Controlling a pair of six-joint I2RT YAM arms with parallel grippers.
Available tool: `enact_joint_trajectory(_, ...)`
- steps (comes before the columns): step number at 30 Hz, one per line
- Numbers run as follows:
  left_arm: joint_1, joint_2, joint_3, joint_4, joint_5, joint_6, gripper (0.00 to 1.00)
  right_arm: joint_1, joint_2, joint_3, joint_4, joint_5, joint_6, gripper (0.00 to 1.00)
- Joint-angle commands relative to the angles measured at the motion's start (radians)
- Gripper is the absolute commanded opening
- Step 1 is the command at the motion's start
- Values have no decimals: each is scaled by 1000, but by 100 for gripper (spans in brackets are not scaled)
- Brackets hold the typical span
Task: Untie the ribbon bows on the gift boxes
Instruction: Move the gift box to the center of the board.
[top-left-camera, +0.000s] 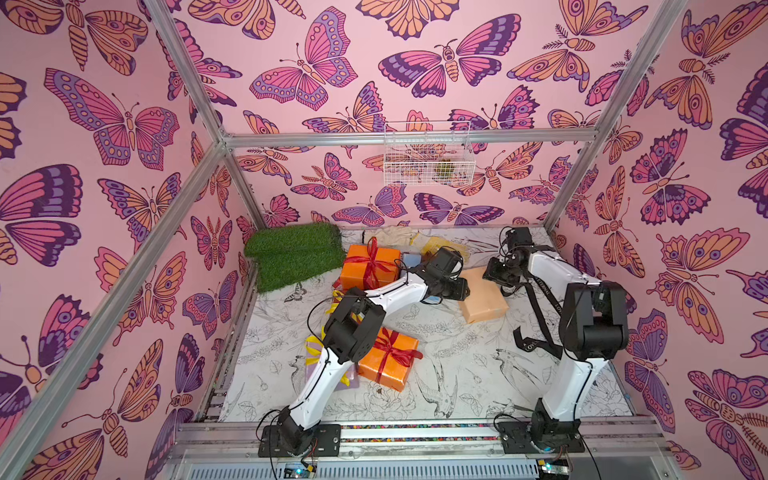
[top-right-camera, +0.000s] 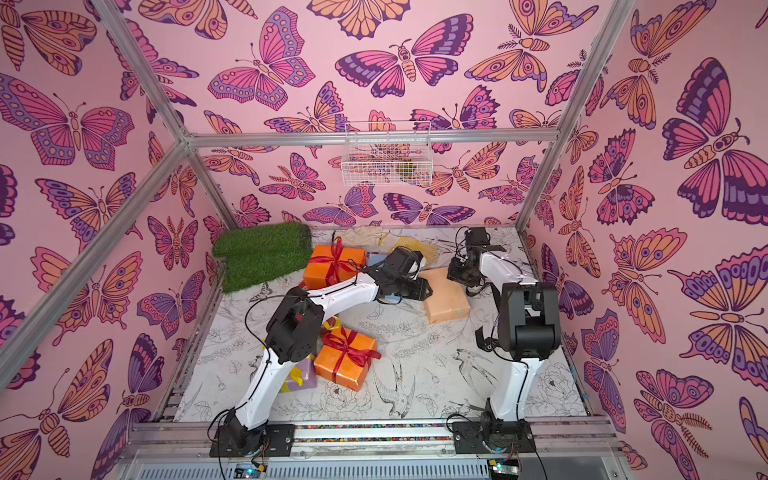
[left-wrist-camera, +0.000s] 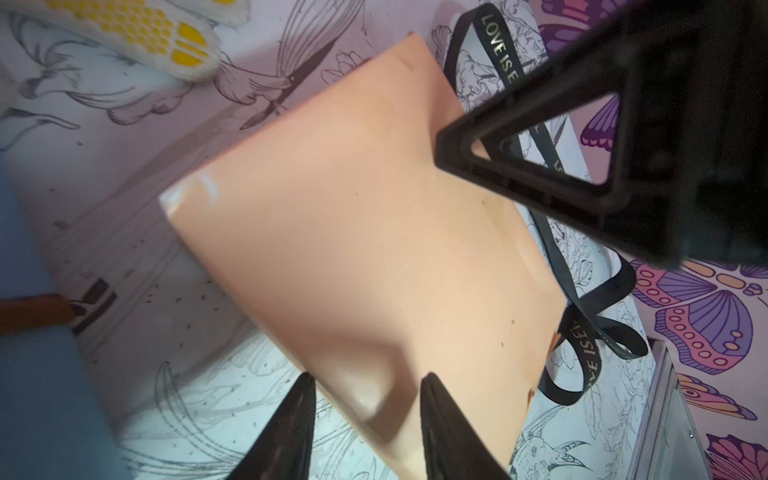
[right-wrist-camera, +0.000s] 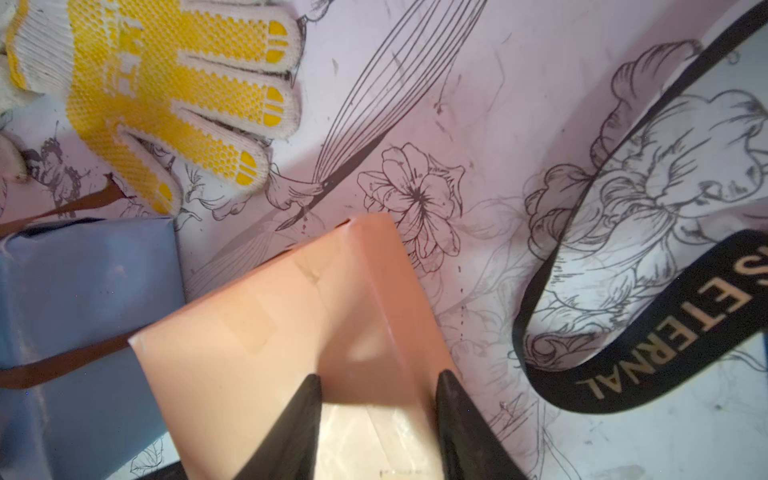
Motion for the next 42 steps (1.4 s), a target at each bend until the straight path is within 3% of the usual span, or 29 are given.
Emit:
enact_joint_trajectory(1,-26,20,6,57,48,0,45,21,2,19,-58,-87,-26,46)
enact_joint_trajectory(17,22,-54,-31,57,39,26,50,21,-147,-16,-118,59,-69,54)
enact_joint_trajectory(24,27,-128,-65,36,31,56,52,22,-186,-23,-150,61,-77,57)
enact_joint_trajectory(27,27,-243,-145,19,6,88,54,46,-246,-69,-131,5,-66,55)
enact_joint_trajectory(31,38,-468,-309,-54,-103,163,64,142,-349,-147,-79,-109,-74,54)
enact_joint_trajectory(37,128,-767,-573,-146,-140,168,68,303,-423,-213,-83,-195,-107,53)
enact_joint_trajectory(42,186,-886,-726,-149,-190,157,69,354,-402,-234,61,-203,-42,46)
